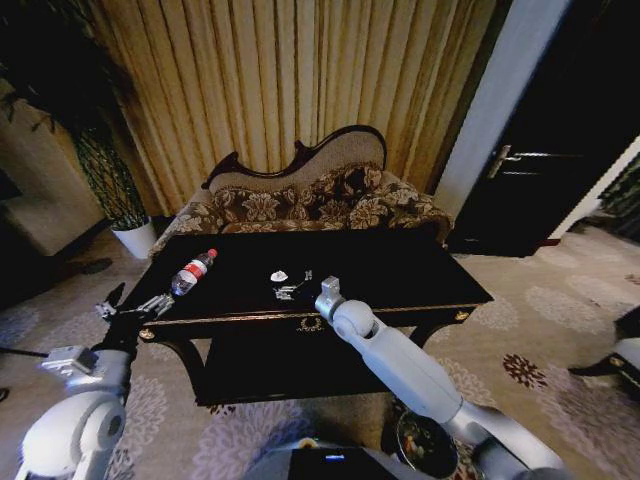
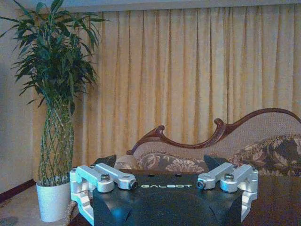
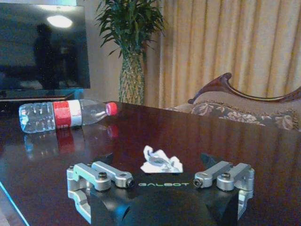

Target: Move to the front of the table and place the trash on the table into the trash bin.

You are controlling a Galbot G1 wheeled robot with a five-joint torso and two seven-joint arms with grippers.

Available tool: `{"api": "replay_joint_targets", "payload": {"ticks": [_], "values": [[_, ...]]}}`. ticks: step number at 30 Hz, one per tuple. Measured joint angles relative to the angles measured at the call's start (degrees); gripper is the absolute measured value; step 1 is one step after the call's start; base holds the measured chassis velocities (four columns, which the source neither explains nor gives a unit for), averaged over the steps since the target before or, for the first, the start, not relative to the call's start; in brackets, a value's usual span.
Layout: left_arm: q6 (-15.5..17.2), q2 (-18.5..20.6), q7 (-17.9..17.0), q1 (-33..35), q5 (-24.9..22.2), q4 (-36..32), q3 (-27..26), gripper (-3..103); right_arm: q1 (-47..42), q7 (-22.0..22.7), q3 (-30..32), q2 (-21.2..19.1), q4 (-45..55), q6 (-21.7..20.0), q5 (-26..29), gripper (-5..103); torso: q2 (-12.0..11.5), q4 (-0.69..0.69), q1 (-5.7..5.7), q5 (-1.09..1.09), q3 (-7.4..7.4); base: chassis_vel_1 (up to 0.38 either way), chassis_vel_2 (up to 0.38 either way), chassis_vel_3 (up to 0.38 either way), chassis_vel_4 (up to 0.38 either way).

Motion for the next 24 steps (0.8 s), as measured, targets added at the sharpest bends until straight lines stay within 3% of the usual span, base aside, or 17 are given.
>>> {"api": "replay_joint_targets", "payload": {"ticks": [5,7,12,14,21,24], "values": [[-0.7,-0.1,0.0,0.5,0.0,0.1,-0.5,100,1.4,0.0,-1.3,1.0,-1.4,0.1,0.2,101,0.0,0.0,0.0,0.0,0.0,0.0,0.0,0.0,0.0],[-0.8,-0.1,0.0,0.6,-0.1,0.2,-0.7,100,1.8,0.0,-1.5,1.5,-1.9,0.2,0.3,97,0.0,0.0,0.0,0.0,0.0,0.0,0.0,0.0,0.0],[-1.0,-0.2,0.1,1.1,-0.2,0.1,-1.5,100,3.0,0.0,-1.9,3.0,-4.0,0.7,0.1,76,0.0,0.0,0.0,0.0,0.0,0.0,0.0,0.0,0.0],[-1.0,-0.2,0.1,1.2,-0.3,0.1,-1.6,100,3.1,0.0,-1.9,3.2,-4.4,0.9,-0.1,76,0.0,0.0,0.0,0.0,0.0,0.0,0.0,0.0,0.0],[-1.1,-0.1,0.1,1.2,-0.4,0.1,-1.8,100,3.0,0.0,-1.6,3.0,-5.2,1.4,-0.9,42,0.0,0.0,0.0,0.0,0.0,0.0,0.0,0.0,0.0],[-1.2,-0.1,0.2,1.0,-0.4,0.1,-1.7,100,2.4,0.0,-1.3,2.3,-4.8,1.5,-1.1,35,0.0,0.0,0.0,0.0,0.0,0.0,0.0,0.0,0.0]]}}
